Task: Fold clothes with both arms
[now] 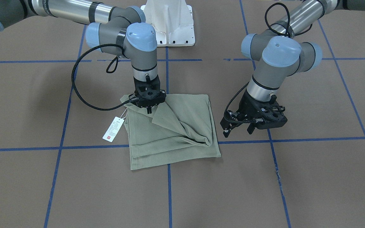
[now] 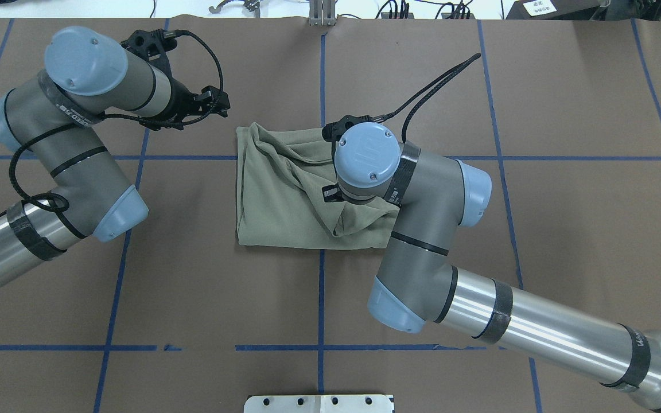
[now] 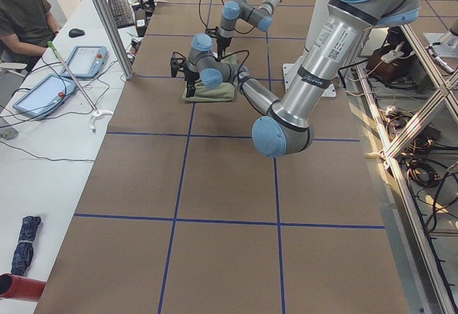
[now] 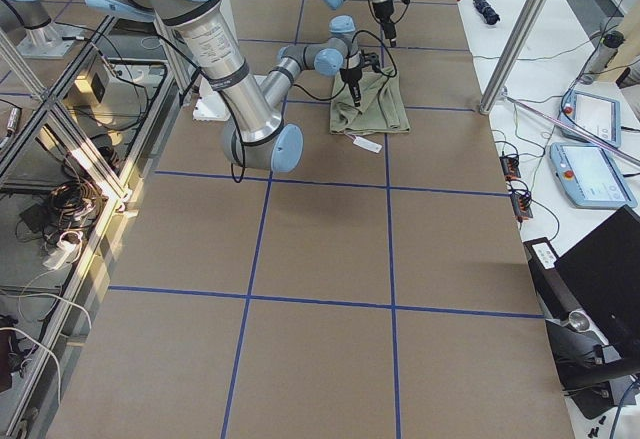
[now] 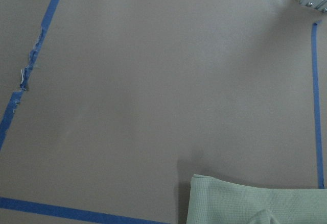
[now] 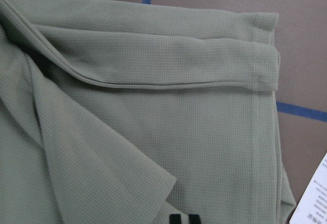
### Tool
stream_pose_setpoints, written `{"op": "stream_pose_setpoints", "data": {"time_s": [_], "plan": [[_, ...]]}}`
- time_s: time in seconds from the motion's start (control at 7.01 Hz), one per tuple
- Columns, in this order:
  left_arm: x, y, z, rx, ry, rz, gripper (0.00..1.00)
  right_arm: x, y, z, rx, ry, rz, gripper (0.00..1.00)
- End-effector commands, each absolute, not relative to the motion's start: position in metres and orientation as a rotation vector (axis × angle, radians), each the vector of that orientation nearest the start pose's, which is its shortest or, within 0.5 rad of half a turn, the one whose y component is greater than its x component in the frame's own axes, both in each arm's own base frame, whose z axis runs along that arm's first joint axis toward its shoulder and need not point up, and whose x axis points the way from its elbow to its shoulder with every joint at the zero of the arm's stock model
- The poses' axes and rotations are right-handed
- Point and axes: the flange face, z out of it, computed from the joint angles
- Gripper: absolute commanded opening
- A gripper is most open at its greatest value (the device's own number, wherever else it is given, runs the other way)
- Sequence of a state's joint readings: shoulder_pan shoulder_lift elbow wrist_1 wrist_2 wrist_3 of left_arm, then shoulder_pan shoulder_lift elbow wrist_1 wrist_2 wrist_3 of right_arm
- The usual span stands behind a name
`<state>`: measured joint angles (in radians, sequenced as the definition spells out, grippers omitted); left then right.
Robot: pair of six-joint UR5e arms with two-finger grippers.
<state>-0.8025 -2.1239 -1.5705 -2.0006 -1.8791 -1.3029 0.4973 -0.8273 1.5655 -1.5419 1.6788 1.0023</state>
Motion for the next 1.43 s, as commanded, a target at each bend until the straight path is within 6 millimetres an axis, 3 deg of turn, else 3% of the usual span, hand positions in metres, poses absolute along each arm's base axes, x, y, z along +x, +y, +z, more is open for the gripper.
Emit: {"op": "stream_pose_setpoints", "data": {"time_s": [0.0, 0.14, 0.43, 0.71, 0.86, 1.14, 1.28], "plan": [[0.405, -0.569, 0.291, 0.254, 0.982, -0.336, 0.99, -0.594, -0.427, 0.201, 0.296, -0.727, -0.152, 0.6], [0.405, -0.569, 0.291, 0.254, 0.982, -0.336, 1.0, -0.601, -0.417, 0.2, 0.293, -0.727, -0.165, 0.68], [0.404, -0.569, 0.292, 0.254, 0.982, -0.338, 1.0, -0.612, -0.407, 0.206, 0.287, -0.714, -0.18, 0.61], [0.405, -0.569, 0.292, 0.253, 0.982, -0.338, 1.0, -0.63, -0.411, 0.199, 0.289, -0.697, -0.182, 0.56], [0.404, -0.569, 0.292, 0.253, 0.98, -0.339, 1.0, -0.631, -0.41, 0.2, 0.288, -0.696, -0.185, 0.48], [0.405, -0.569, 0.291, 0.253, 0.983, -0.338, 1.0, -0.63, -0.41, 0.209, 0.294, -0.68, -0.209, 0.0], [0.405, -0.569, 0.291, 0.253, 0.984, -0.339, 1.0, -0.629, -0.41, 0.209, 0.294, -0.68, -0.211, 0.0]]}}
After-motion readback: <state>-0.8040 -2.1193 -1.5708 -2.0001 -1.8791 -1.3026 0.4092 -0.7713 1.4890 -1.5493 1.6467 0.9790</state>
